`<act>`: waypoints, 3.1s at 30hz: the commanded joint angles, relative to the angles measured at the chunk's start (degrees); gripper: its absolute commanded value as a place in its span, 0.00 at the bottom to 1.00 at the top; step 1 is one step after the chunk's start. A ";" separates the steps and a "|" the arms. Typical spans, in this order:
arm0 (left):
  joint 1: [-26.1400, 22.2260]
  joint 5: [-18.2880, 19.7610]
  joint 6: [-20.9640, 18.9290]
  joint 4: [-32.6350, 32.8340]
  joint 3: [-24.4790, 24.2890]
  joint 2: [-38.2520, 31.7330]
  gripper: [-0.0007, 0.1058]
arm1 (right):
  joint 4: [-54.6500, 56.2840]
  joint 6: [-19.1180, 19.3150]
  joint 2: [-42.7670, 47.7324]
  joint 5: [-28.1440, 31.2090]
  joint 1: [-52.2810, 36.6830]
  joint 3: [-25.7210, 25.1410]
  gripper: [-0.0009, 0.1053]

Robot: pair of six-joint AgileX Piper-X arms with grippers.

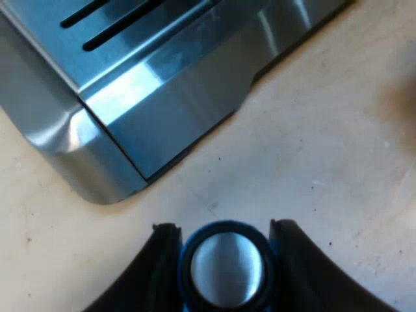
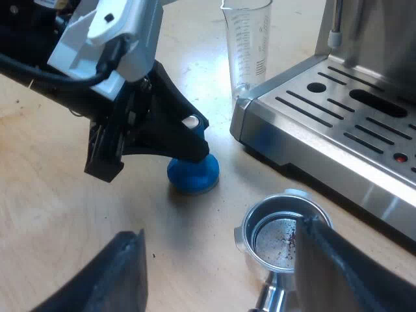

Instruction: Grind coffee beans and then tamp

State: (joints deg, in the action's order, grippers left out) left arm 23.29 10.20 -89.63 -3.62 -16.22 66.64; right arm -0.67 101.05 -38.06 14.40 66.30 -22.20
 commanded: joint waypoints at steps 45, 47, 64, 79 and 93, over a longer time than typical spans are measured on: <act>0.01 0.30 -2.95 27.79 -13.23 -35.75 0.67 | 26.26 -5.34 -0.01 1.24 -0.96 -17.62 0.50; 0.01 0.30 -3.20 27.93 -13.49 -35.75 0.67 | 26.73 -6.72 -0.01 1.98 -2.59 -18.11 0.50; -17.05 5.15 -7.08 34.46 -19.69 -35.75 0.66 | 26.70 -5.64 -0.01 -9.32 -31.89 -18.25 0.50; -18.84 6.37 -7.30 43.62 -20.97 -39.31 0.66 | 26.70 -4.42 4.78 -19.99 -64.90 -18.25 0.50; -18.84 5.70 -7.31 46.23 -20.97 -49.03 0.66 | 44.16 4.58 24.10 -22.40 -70.67 -18.25 0.50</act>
State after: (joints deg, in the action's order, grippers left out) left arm 4.50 16.22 -96.89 42.80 -36.68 18.91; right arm 41.15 104.56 -16.00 -7.50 -4.26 -39.89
